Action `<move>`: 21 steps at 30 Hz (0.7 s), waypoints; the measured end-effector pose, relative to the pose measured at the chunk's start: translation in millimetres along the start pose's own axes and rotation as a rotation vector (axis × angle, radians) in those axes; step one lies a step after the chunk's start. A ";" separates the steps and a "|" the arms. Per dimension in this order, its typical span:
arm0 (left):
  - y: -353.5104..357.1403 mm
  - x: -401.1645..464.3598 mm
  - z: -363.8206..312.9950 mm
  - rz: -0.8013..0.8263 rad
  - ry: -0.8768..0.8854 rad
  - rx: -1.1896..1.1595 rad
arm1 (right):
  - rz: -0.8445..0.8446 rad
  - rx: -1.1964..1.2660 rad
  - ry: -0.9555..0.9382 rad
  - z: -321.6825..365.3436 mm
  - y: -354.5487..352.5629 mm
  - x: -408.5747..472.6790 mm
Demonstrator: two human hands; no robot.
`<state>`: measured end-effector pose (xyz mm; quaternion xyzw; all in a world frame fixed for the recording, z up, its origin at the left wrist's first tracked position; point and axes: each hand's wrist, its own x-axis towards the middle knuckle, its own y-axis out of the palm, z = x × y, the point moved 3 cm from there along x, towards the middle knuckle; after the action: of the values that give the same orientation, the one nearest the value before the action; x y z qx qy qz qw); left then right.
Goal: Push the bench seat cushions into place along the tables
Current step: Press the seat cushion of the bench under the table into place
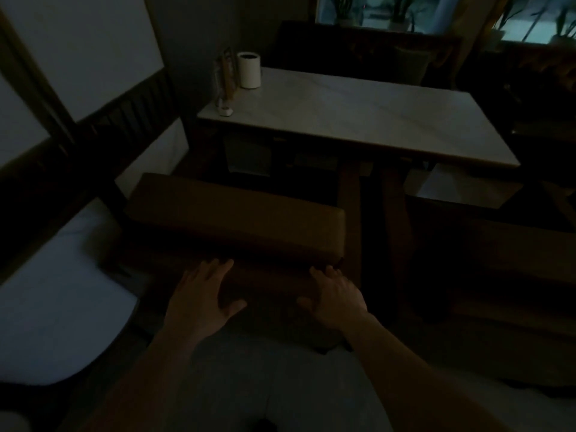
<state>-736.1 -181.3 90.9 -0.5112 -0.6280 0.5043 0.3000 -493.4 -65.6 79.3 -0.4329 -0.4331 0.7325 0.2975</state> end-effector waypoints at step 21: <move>64.1 118.8 192.6 -0.009 0.184 0.137 | -0.049 -0.045 0.218 86.6 108.1 95.8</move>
<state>-921.6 -134.0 -45.8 -0.5309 -0.5643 0.4955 0.3927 -620.2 -69.1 -31.6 -0.5057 -0.4251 0.6637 0.3509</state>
